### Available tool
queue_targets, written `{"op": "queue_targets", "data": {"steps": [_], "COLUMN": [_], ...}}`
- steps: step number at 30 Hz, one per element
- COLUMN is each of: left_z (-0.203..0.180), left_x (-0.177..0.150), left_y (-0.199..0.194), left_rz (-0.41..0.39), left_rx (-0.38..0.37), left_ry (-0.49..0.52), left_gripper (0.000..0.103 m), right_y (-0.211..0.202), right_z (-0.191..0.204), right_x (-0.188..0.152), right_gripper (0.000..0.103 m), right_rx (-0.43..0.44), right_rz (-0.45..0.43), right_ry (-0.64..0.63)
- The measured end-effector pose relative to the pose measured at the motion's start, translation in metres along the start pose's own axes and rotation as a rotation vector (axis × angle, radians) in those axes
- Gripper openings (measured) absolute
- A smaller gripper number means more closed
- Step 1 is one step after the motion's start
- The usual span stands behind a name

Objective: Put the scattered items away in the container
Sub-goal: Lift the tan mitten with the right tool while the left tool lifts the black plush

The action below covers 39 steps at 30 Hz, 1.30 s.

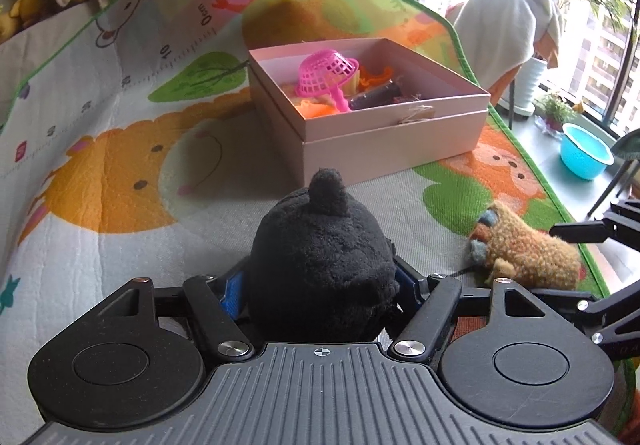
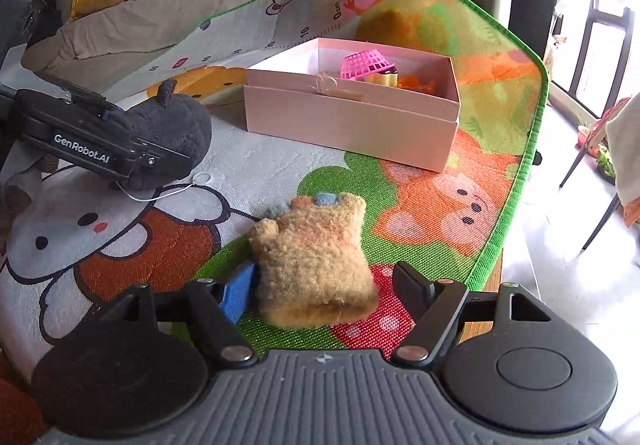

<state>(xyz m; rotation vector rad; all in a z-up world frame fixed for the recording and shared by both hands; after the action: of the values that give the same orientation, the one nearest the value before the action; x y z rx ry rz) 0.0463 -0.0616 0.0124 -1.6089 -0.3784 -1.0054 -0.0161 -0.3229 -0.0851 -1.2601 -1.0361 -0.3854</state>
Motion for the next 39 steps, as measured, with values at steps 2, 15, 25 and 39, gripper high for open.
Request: {"op": "queue_targets", "data": {"steps": [2, 15, 25, 39], "left_z": [-0.002, -0.014, -0.014, -0.025], "left_x": [-0.003, -0.011, -0.023, -0.024], "left_y": [-0.007, -0.023, -0.008, -0.010], "left_rz": [0.014, 0.031, 0.071, 0.059], "left_rx": [-0.024, -0.122, -0.113, -0.111], "left_ry": [0.018, 0.008, -0.040, -0.030], "left_gripper": [0.076, 0.086, 0.094, 0.075], "right_y": [0.000, 0.005, 0.006, -0.009], "right_z": [0.002, 0.005, 0.005, 0.014], "right_x": [0.001, 0.007, 0.009, 0.008], "right_gripper": [0.075, 0.058, 0.056, 0.051], "right_rx": [0.000, 0.066, 0.068, 0.065], "right_rz": [-0.002, 0.016, 0.025, 0.052], "right_ry": [-0.017, -0.034, -0.018, -0.040]}}
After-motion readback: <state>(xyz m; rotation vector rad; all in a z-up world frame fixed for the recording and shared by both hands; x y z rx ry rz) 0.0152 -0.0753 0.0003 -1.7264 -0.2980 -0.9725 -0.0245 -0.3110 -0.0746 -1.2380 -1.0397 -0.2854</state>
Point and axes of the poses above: each gripper's, at about its wrist camera, not at the fingertips, and y roughly the way its jaws point, z to its left, x to its top, the point moved 2 cm from there along y, roughly the way its jaws point, and after that the axes turned 4 degrees about -z, right-handed, at the moved point
